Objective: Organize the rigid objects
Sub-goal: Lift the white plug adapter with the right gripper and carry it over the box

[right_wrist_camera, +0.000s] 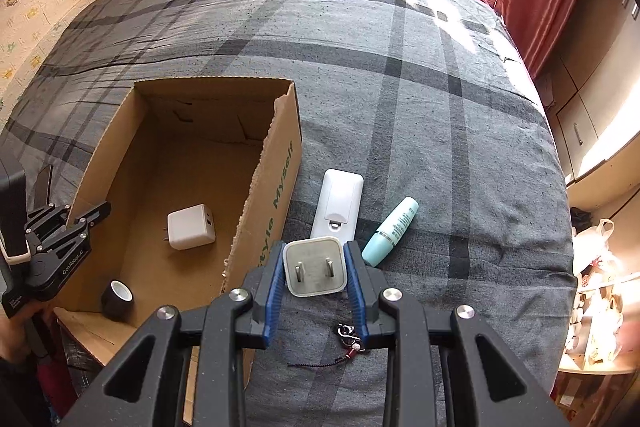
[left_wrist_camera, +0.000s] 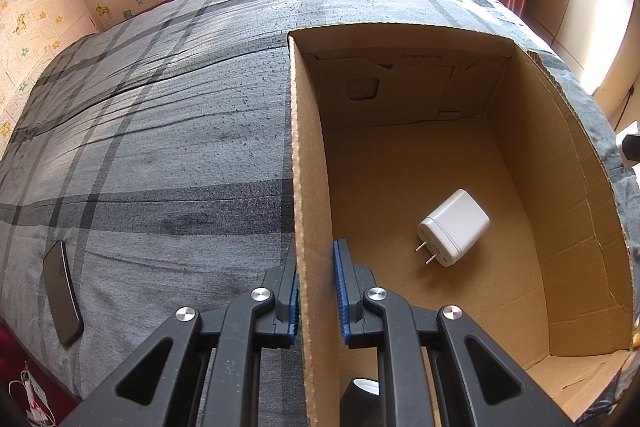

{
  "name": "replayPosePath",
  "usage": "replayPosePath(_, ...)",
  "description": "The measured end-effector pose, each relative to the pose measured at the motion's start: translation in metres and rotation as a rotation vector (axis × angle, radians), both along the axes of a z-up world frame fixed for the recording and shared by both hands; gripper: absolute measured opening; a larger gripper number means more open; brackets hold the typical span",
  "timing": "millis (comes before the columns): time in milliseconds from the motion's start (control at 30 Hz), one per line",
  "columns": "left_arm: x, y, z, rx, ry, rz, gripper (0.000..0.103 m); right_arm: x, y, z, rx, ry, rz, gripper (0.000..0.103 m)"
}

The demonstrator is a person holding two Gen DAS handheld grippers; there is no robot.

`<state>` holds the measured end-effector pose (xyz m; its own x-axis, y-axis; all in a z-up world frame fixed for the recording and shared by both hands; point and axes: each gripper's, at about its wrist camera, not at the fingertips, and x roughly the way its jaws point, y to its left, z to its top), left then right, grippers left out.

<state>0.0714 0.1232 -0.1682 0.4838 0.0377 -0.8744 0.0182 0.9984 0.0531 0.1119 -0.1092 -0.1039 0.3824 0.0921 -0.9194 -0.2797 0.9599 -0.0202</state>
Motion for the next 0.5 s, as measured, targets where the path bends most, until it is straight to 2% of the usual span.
replayPosePath(300, 0.001, 0.001, -0.001, -0.001, 0.002, -0.001, 0.016, 0.019, 0.043, 0.002, 0.015, 0.006, 0.074, 0.03)
replayPosePath(500, 0.001, 0.001, -0.001, 0.001, 0.002, -0.004, 0.016, 0.033, 0.071, -0.01, 0.014, 0.035, 0.109, 0.03)
